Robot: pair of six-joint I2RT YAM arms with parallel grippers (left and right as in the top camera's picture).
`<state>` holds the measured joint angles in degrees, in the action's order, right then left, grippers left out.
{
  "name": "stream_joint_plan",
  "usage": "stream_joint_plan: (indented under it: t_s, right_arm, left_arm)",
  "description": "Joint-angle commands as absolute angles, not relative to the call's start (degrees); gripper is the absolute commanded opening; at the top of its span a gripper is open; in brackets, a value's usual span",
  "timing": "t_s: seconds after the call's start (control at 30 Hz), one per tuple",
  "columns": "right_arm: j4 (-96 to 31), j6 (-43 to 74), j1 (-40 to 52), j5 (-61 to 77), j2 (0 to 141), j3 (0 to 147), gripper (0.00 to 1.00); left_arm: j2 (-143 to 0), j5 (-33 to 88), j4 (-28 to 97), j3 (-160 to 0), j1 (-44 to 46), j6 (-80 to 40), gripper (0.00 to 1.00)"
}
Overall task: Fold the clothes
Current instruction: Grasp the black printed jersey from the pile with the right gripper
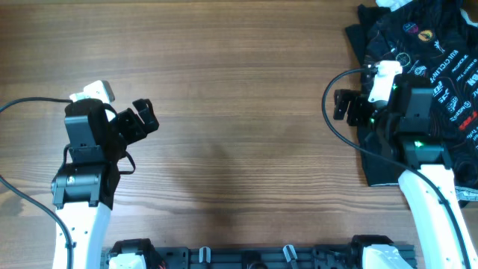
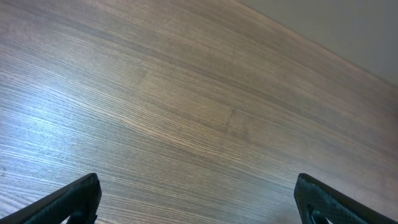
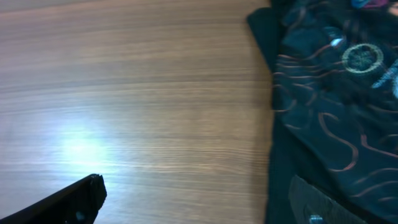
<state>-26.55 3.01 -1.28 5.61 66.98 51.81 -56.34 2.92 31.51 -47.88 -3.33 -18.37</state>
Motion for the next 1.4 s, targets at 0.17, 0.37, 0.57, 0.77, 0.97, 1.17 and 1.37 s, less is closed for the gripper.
stream_joint_plan:
  t_s: [0.17, 0.37, 0.57, 0.77, 0.97, 1.17, 1.37]
  right_arm:
    - [-27.46, 8.25, -15.42, -19.38, 83.33, 53.04, 0.95]
    - [-26.15, 11.00, -24.64, -16.21, 93.65, 52.93, 0.75]
    - [-29.54, 10.33, -25.85, -6.22, 92.40, 54.78, 0.04]
    - [-35.77, 1.72, -7.99, 31.62, 78.48, 66.39, 0.04]
    - [-17.98, 9.41, 29.71, 25.28, 91.50, 66.37, 0.04]
    - [-4.25, 9.63, 37.32, 10.50, 95.55, 67.90, 0.34]
    - [-24.86, 9.34, 20.56, -3.40, 81.97, 70.17, 1.00]
  left_arm:
    - [-56.64, 3.55, 31.33, -48.99, -3.01, -18.50, 1.00]
    - [-56.64, 3.62, 31.35, -48.99, -3.01, -18.50, 1.00]
    - [-56.64, 3.62, 31.31, -48.99, -3.01, -18.50, 1.00]
    - [-56.64, 3.62, 30.65, -48.99, -3.01, -18.50, 1.00]
    - [-56.64, 3.86, 30.68, -48.99, -2.98, -18.50, 1.00]
    - [-56.64, 8.71, 29.54, -48.99, -2.98, -18.52, 1.00]
    - [-65.14, 17.12, 21.19, -48.99, 2.31, -21.91, 1.00]
